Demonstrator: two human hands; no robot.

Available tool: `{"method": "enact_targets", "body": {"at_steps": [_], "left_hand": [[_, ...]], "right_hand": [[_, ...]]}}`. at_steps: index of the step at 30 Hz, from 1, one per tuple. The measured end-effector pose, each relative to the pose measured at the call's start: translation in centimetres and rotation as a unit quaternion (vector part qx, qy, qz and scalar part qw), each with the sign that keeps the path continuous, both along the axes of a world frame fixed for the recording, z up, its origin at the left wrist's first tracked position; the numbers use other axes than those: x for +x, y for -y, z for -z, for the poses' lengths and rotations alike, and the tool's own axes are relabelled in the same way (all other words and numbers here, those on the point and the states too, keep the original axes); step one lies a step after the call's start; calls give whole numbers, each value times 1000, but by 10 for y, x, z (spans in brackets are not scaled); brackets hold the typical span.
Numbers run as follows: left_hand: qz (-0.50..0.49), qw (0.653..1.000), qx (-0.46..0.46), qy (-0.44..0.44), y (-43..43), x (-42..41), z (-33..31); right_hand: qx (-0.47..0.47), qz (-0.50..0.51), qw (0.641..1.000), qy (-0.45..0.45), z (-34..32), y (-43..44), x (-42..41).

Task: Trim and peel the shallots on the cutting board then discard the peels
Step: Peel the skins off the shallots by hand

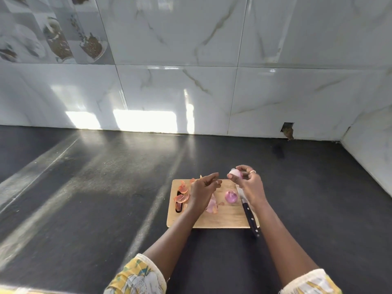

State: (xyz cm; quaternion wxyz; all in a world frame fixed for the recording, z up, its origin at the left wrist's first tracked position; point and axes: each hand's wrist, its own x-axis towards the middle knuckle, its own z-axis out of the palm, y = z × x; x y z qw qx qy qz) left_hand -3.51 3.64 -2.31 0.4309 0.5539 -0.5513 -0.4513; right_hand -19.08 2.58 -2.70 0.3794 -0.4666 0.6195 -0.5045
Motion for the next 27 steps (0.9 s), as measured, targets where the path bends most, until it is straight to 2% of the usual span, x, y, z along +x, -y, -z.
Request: {"method": "enact_targets", "body": {"at_steps": [6,11,17,24,27], "left_hand": [[-4,997,69,30,11,-5,5],[18,994,56,93,13,-13,-7],[37,989,67,125,17,-13,-5],[47,988,90,119,19,-16,-4],[50,985,76,144,19,-17,-6]], "right_hand": [[21,-76,981,-177,-2,11,8],[39,-108,956,-269,2,17,20],[42,-96,948,-300,8,19,22],[48,-95,957,-270,10,18,21],[55,-98,960,-256,8,17,20]]}}
